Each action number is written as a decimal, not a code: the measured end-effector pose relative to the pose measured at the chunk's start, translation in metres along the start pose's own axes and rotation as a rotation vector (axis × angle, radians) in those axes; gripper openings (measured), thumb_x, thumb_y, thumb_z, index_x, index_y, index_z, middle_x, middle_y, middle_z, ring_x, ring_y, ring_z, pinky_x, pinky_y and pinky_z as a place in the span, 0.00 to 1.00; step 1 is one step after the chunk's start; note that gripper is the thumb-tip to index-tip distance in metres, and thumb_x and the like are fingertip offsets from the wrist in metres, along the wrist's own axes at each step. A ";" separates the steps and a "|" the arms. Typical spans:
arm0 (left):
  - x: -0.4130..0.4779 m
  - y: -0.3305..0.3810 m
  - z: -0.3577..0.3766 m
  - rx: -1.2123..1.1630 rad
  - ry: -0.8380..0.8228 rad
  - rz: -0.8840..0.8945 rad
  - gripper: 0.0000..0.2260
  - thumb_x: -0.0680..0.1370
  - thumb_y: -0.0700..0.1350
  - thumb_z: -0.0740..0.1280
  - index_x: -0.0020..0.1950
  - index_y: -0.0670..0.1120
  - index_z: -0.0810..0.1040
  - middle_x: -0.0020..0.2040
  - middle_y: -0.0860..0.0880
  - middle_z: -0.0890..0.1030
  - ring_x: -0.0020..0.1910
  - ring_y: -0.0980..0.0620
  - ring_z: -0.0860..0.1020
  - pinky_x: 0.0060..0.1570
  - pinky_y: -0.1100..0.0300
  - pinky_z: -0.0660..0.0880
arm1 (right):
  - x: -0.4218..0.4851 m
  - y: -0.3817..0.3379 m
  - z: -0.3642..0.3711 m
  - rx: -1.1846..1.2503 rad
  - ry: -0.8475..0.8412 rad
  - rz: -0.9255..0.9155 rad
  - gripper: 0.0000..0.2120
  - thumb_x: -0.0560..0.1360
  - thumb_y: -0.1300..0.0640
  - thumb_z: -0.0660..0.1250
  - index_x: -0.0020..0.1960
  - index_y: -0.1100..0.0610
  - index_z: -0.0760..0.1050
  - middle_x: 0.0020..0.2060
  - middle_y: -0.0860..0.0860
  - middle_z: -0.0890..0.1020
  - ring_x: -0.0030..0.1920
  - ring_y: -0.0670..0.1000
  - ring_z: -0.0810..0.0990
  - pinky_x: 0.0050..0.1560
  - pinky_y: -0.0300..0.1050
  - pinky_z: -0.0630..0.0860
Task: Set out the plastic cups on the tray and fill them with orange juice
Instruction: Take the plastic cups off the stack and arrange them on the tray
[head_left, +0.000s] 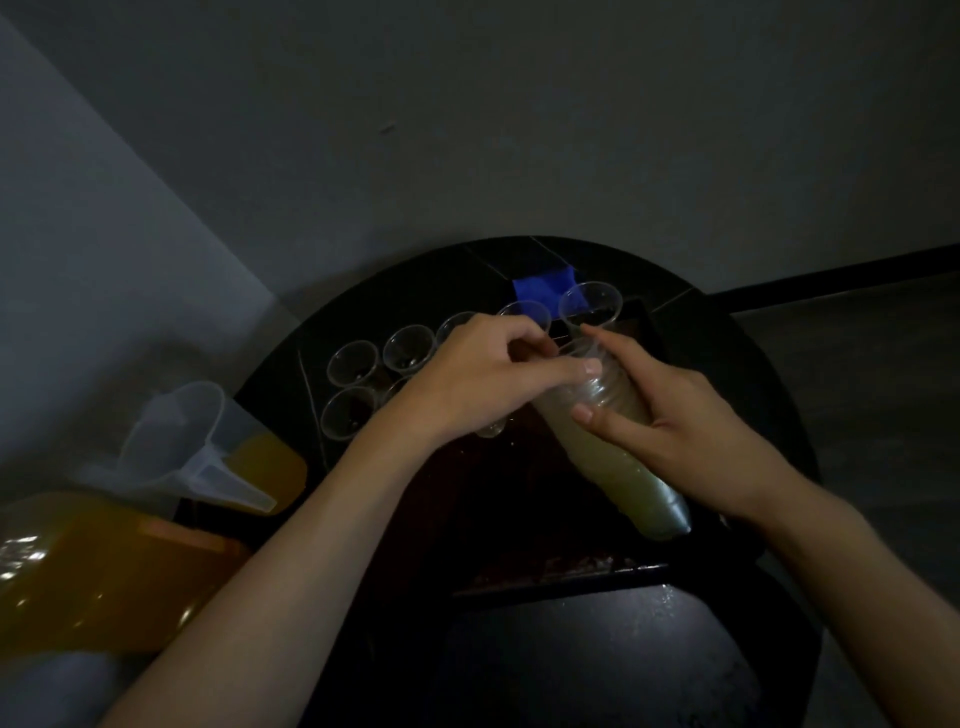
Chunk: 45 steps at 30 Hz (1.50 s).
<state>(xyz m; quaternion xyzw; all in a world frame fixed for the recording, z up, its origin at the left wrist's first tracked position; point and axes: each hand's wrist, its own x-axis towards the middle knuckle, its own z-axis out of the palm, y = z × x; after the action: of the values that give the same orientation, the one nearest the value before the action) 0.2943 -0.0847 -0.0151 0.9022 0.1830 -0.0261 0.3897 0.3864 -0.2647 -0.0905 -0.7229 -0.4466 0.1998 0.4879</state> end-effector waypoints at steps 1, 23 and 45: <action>-0.001 0.001 0.000 -0.005 0.003 -0.010 0.15 0.73 0.61 0.74 0.51 0.52 0.84 0.47 0.53 0.83 0.46 0.59 0.81 0.50 0.55 0.79 | 0.000 -0.001 0.000 -0.004 -0.004 -0.002 0.37 0.73 0.36 0.64 0.79 0.45 0.58 0.64 0.43 0.77 0.60 0.39 0.78 0.60 0.42 0.77; 0.012 0.003 -0.037 -0.091 0.388 -0.142 0.25 0.65 0.54 0.82 0.60 0.52 0.81 0.58 0.52 0.81 0.54 0.55 0.81 0.58 0.52 0.79 | -0.004 0.005 -0.031 0.013 0.329 0.137 0.36 0.73 0.40 0.66 0.78 0.43 0.58 0.56 0.40 0.76 0.50 0.27 0.75 0.43 0.23 0.72; 0.021 -0.048 0.043 0.389 0.322 -0.065 0.33 0.68 0.56 0.80 0.70 0.53 0.74 0.64 0.53 0.77 0.65 0.49 0.69 0.64 0.53 0.62 | -0.003 0.000 -0.027 0.128 0.302 0.129 0.40 0.69 0.36 0.63 0.78 0.42 0.57 0.55 0.35 0.76 0.55 0.31 0.77 0.47 0.30 0.76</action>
<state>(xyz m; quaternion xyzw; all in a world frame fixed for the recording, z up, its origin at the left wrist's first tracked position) 0.3007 -0.0784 -0.0824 0.9464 0.2631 0.0709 0.1735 0.4042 -0.2816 -0.0790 -0.7393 -0.3075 0.1477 0.5805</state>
